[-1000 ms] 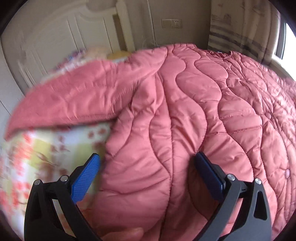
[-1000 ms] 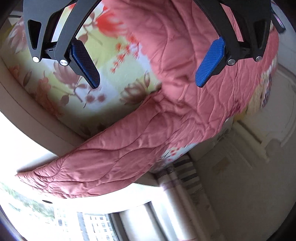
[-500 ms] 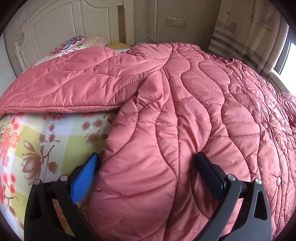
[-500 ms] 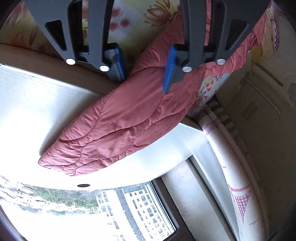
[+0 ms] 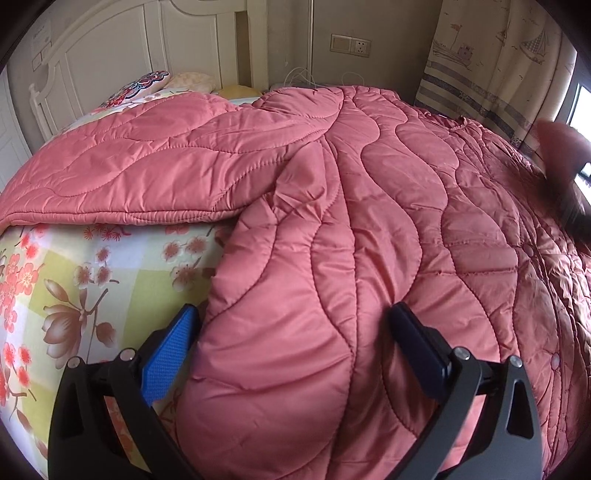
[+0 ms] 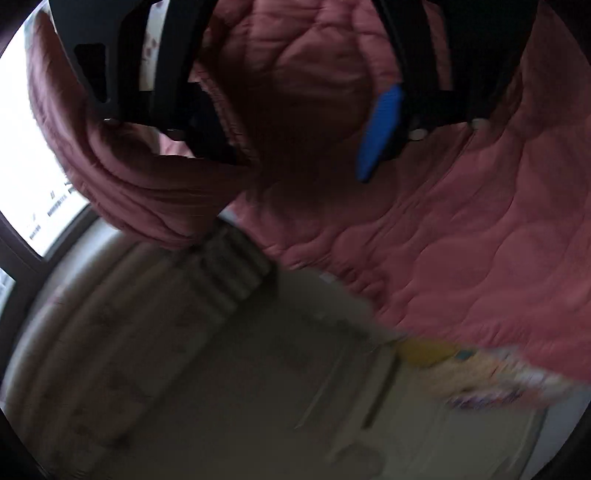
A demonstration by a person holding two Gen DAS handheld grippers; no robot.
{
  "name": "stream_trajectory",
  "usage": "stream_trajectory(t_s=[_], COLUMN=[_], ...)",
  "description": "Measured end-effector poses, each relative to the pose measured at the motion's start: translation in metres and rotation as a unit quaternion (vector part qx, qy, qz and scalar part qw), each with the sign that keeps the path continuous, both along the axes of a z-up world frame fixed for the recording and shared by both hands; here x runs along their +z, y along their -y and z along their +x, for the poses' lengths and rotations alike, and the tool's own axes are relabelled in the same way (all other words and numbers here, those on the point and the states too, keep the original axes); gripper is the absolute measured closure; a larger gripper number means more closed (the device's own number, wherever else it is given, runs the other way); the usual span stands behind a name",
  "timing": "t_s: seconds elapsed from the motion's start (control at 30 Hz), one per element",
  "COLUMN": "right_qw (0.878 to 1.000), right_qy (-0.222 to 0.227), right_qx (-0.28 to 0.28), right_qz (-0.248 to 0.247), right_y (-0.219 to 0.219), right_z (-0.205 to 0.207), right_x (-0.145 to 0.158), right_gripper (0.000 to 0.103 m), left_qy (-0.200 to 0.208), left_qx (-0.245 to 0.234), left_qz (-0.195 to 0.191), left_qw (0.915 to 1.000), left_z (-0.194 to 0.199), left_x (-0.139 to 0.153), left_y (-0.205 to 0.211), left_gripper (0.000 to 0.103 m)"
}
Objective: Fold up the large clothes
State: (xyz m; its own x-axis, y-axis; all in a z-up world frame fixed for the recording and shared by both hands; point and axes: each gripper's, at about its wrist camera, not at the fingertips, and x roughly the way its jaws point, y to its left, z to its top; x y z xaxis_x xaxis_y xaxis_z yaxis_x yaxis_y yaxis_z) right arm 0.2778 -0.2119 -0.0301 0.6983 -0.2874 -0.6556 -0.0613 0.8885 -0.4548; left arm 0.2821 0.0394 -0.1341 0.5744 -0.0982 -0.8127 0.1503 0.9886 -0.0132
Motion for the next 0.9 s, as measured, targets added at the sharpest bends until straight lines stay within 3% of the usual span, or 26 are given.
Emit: stream_trajectory(t_s=[0.03, 0.1, 0.3, 0.43, 0.57, 0.77, 0.9], right_qw=[1.000, 1.000, 0.990, 0.970, 0.947, 0.966, 0.966], right_qy=[-0.023, -0.029, -0.024, 0.005, 0.050, 0.011, 0.010], right_qx=[0.011, 0.006, -0.046, -0.075, -0.046, -0.039, -0.074], right_qz=[-0.011, -0.005, 0.131, 0.232, 0.314, 0.256, 0.248], right_y=[-0.008, -0.005, 0.054, 0.092, 0.108, 0.059, 0.072], right_z=[-0.002, -0.010, -0.038, -0.068, -0.082, -0.032, -0.036], right_x=[-0.016, -0.025, 0.005, 0.019, 0.042, 0.038, 0.029], right_gripper=[0.029, 0.029, 0.028, 0.027, 0.027, 0.025, 0.024], left_qy=[0.000, 0.000, 0.000, 0.000, 0.000, -0.007, -0.012], left_qx=[0.000, 0.000, 0.000, 0.000, 0.000, 0.004, 0.002], left_qz=[0.000, 0.000, 0.000, 0.000, 0.001, -0.009, -0.065], left_qw=[1.0000, 1.0000, 1.0000, 1.0000, 1.0000, 0.9999, 0.9978], left_z=[0.000, 0.000, 0.000, 0.000, 0.000, 0.001, -0.006], left_x=[0.000, 0.000, 0.000, 0.000, 0.000, 0.003, 0.025], left_y=[0.000, 0.000, 0.000, 0.000, 0.000, -0.004, -0.010], left_gripper=[0.002, 0.002, 0.002, 0.002, 0.002, 0.002, 0.002])
